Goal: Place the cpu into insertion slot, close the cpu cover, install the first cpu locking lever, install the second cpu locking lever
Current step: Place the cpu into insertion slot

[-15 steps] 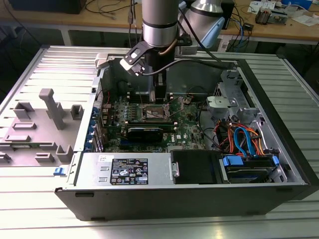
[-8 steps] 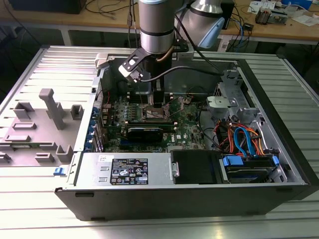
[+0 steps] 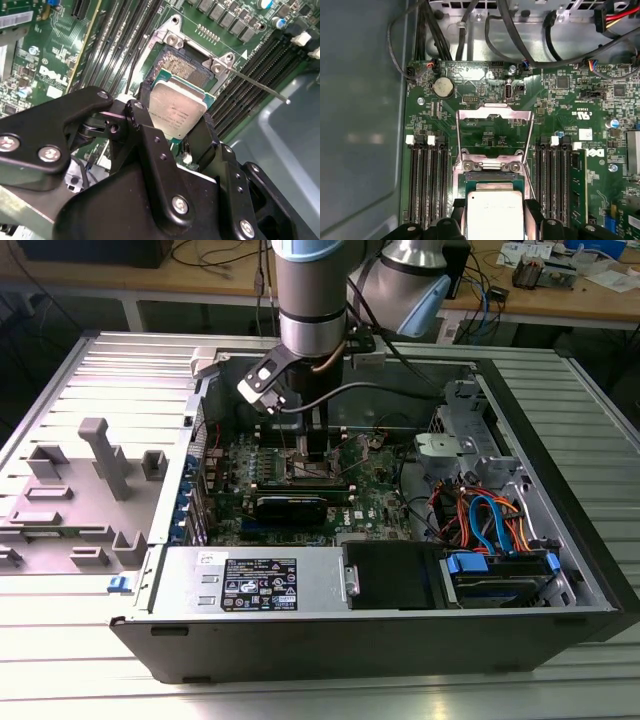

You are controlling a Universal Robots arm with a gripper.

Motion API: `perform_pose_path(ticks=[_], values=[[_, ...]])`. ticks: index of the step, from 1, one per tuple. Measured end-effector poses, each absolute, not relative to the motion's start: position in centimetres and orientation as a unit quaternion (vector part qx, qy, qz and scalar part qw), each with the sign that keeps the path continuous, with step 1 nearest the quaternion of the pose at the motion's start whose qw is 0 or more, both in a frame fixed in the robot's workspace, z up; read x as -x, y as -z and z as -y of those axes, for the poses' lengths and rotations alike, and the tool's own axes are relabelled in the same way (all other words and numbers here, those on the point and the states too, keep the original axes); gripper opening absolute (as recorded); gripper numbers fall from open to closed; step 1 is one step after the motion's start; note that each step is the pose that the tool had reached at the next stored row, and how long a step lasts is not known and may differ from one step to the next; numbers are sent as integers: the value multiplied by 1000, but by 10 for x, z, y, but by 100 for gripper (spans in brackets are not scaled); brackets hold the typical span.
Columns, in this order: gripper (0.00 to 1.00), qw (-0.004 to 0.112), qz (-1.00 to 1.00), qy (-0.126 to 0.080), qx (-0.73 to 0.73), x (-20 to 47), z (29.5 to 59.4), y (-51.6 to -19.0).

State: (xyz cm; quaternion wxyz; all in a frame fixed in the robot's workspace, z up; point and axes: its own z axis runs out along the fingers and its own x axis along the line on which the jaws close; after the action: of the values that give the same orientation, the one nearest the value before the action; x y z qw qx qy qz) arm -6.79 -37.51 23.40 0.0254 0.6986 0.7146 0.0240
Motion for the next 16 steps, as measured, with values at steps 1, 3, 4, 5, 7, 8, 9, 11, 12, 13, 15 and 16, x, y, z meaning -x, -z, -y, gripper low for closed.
perform_pose_path(ticks=[1, 3, 4, 5, 7, 8, 9, 11, 12, 13, 15, 16], values=[[54, 25, -715, -24, -699, 68, 375, -231], [54, 25, -715, -24, -699, 68, 375, -227], [54, 25, -715, -24, -699, 68, 375, -223], [54, 25, -715, -24, -699, 68, 375, -222], [54, 25, -715, -24, -699, 68, 375, -221], [54, 25, -715, -24, -699, 68, 375, -221], [54, 25, -715, -24, -699, 68, 375, -221], [54, 25, -715, -24, -699, 68, 375, -221], [54, 25, -715, -24, -699, 68, 375, -221], [54, 25, -715, -24, -699, 68, 375, -221], [54, 25, -715, -24, -699, 68, 375, -221], [54, 25, -715, -24, -699, 68, 375, -221]])
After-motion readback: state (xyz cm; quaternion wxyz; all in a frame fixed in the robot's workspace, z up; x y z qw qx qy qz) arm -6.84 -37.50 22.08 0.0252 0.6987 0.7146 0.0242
